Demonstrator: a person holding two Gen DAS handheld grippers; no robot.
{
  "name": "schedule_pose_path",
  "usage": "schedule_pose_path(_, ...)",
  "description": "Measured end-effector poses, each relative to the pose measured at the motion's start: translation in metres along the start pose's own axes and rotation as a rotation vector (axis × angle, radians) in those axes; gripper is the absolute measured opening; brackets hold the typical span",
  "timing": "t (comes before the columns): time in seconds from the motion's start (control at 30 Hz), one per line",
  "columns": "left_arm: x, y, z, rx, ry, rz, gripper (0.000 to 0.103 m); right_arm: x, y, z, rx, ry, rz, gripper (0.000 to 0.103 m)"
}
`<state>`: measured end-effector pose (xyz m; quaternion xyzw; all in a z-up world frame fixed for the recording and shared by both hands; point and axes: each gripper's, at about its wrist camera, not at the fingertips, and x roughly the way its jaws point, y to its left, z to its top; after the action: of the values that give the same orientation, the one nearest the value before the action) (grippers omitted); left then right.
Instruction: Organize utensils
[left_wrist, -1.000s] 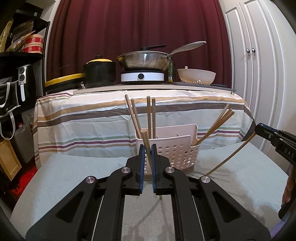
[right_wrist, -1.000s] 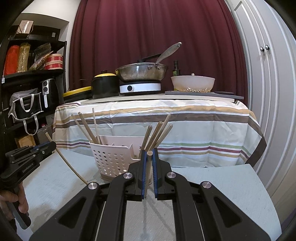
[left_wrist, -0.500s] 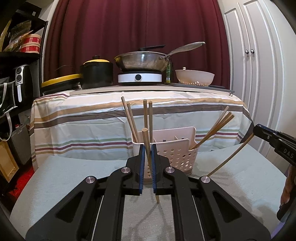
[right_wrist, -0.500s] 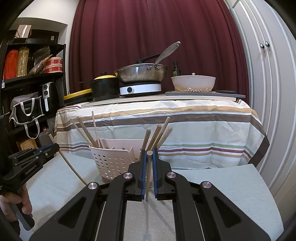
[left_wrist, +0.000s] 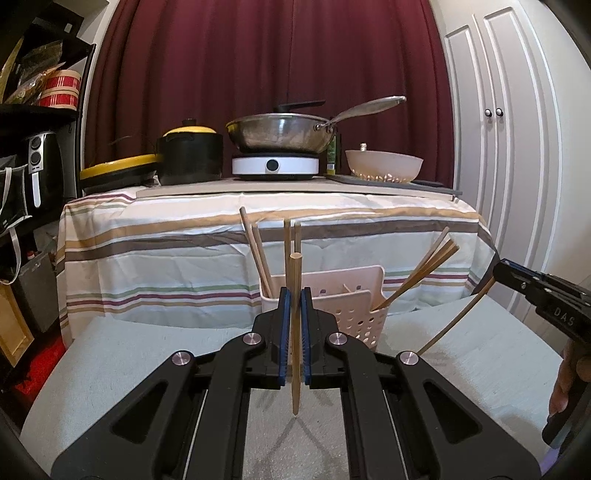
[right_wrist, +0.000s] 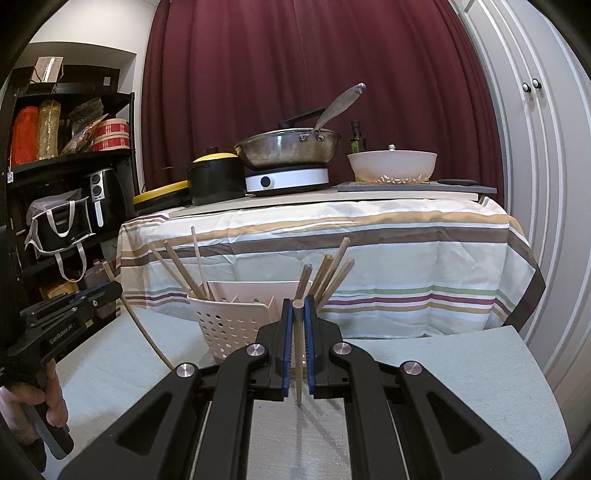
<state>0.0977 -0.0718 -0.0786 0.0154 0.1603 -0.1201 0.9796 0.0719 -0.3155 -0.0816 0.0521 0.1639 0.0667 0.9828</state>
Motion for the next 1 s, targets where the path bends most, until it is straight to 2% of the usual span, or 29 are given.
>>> schedule_pose_path(0.4,-0.027,-0.006,0.041,0.016,-0.066,-0.055,0.006,-0.022,0.015,0.034,-0.029,-0.057,0.050,0.007)
schedule_pose_path(0.67,-0.032,-0.010,0.076,0.018,-0.110,-0.103,0.006,-0.031,0.024,0.072,-0.057,-0.140,0.098,0.007)
schedule_pose_path(1.0,-0.023,-0.011,0.125,0.040,-0.210,-0.085,0.006,-0.024,0.027,0.116,-0.081,-0.241,0.102,0.007)
